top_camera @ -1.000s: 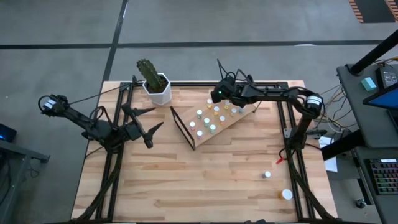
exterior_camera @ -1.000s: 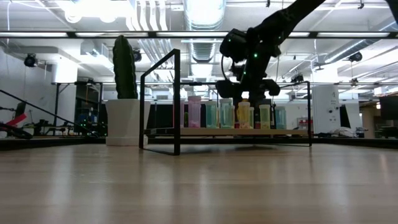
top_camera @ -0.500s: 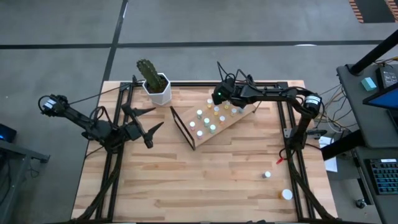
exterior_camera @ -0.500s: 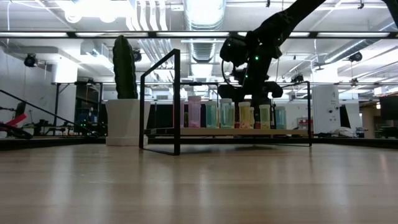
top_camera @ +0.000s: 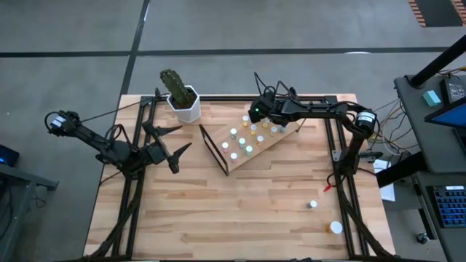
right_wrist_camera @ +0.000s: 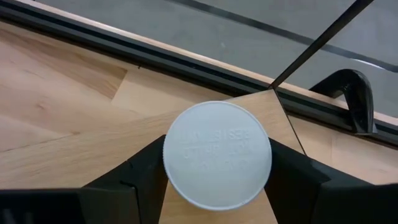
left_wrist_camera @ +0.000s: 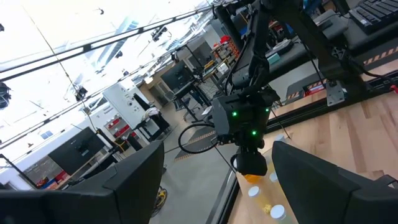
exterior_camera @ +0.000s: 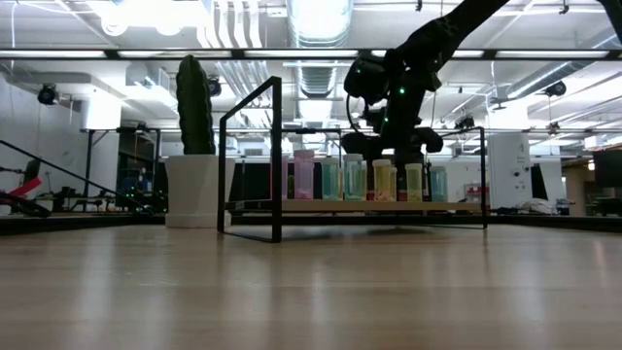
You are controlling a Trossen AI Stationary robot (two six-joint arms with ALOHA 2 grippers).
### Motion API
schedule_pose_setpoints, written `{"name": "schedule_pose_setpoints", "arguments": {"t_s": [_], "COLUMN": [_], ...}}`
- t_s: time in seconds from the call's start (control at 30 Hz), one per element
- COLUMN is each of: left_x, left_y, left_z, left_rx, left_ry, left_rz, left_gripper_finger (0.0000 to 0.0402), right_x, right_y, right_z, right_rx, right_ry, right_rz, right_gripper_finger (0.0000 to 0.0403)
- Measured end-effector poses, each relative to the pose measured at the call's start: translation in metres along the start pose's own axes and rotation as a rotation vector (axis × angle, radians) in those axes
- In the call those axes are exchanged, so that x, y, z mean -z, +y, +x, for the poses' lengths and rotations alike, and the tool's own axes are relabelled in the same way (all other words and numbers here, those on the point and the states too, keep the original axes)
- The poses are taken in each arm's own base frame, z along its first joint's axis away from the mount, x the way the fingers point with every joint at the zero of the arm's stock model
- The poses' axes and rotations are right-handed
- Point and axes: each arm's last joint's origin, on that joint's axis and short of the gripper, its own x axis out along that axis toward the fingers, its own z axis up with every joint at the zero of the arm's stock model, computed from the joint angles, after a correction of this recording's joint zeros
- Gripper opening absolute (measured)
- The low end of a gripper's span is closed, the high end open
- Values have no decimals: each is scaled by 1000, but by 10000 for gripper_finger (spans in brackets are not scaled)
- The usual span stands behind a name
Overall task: Pick and place medicine bottles onto shelf by color
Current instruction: Put the orange pill bottle on the shelf
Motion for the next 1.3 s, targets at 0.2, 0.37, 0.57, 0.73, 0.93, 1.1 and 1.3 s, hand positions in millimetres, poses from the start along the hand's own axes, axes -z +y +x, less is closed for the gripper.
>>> {"name": "schedule_pose_setpoints", "arguments": {"t_s": [0.2, 0.37, 0.57, 0.73, 0.93, 1.1, 1.3], "left_x": [0, 0, 0, 0, 0, 0, 0], "left_y": [0, 0, 0, 0, 0, 0, 0], "left_z": [0, 0, 0, 0, 0, 0, 0], "left_rx": [0, 0, 0, 0, 1, 1, 1], "left_ry": [0, 0, 0, 0, 0, 0, 0], "left_rz": [1, 1, 1, 1, 1, 1, 4], "left_gripper_finger": [280, 280, 280, 280, 280, 280, 280], "right_x": [-2, -1, -1, -1, -3, -23, -57], "right_y": [-2, -1, -1, -1, -2, -9, -13], "right_z": [-4, -4, -4, -4, -8, -34, -66], "right_rx": [-10, -36, -44, -45, -52, -71, -309], "right_ry": [-2, 17, 22, 23, 19, 31, 151], "right_rz": [-19, -38, -21, -21, -27, -36, -276], "right_gripper_finger": [219, 219, 223, 248, 274, 271, 230]}}
